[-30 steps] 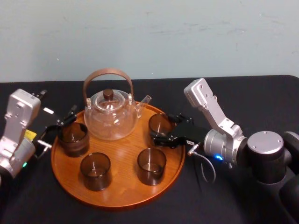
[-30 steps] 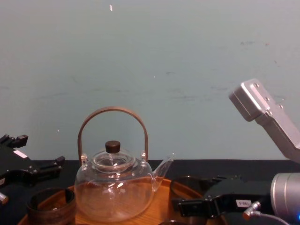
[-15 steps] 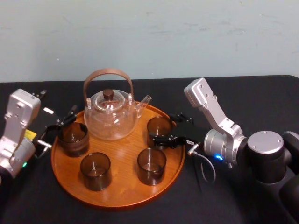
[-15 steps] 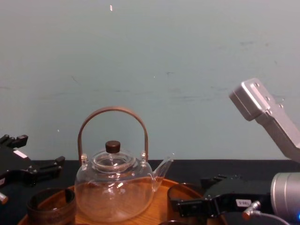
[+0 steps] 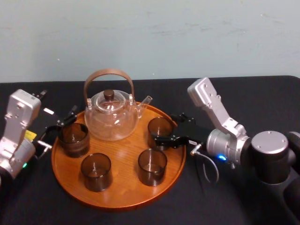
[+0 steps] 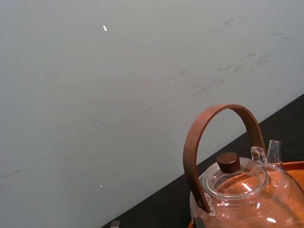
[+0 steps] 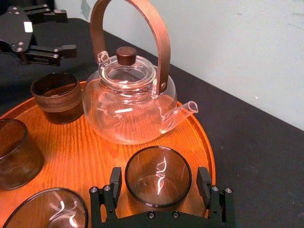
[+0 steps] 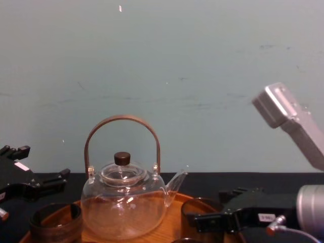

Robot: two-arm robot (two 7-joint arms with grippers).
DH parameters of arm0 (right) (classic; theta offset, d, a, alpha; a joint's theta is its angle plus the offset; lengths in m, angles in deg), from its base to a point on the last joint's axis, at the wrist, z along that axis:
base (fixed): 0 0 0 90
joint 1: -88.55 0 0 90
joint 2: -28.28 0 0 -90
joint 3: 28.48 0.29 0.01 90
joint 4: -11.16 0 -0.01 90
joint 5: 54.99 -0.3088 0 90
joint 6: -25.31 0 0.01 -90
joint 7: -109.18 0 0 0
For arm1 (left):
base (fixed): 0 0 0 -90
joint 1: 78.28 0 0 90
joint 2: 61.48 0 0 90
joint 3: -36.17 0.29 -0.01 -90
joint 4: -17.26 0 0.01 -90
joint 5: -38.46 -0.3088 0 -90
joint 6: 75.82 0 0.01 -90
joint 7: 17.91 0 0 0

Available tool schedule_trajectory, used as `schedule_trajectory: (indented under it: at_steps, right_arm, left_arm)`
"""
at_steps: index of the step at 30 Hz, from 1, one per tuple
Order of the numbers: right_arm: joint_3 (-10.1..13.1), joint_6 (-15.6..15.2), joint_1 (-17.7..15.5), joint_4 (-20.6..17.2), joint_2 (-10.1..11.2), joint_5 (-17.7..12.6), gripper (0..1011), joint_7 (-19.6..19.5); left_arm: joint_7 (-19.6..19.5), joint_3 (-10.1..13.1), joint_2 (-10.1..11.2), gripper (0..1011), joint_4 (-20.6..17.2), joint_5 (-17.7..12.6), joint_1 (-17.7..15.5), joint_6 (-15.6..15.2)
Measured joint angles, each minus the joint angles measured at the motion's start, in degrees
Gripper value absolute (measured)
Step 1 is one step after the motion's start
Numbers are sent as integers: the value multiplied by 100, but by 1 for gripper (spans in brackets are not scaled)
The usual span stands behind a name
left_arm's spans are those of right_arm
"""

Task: Pick up the glass from the table and place it on the tray.

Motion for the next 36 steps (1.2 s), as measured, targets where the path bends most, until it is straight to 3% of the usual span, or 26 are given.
schedule_trajectory:
  at_steps: [6,13,23,28,32,36]
  right_arm:
    - [112,3,-161,-226,233,-162,1002,147]
    - [329,81,-513,-726,654,-406,1002,253]
    - [822,474,-1134,-1482,1290,-884,1002,292]
    - [1065,660,-1346,-1659,1335,-985,1002,-9]
    - [1233,796,-1480,-1715,1215,-970,1002,-393]
    - [1376,1070,-1633,-1710,942,-697,1002,-946]
  left_arm:
    - [0,0,0,1001,0,0,0,0]
    - [0,0,0,1001,0,0,0,0]
    - [0,0,0,1001,0,0,0,0]
    - [0,0,0,1001,0,0,0,0]
    - [0,0,0,1001,0,0,0,0]
    - [0,1,0,1001,0,0,0,0]
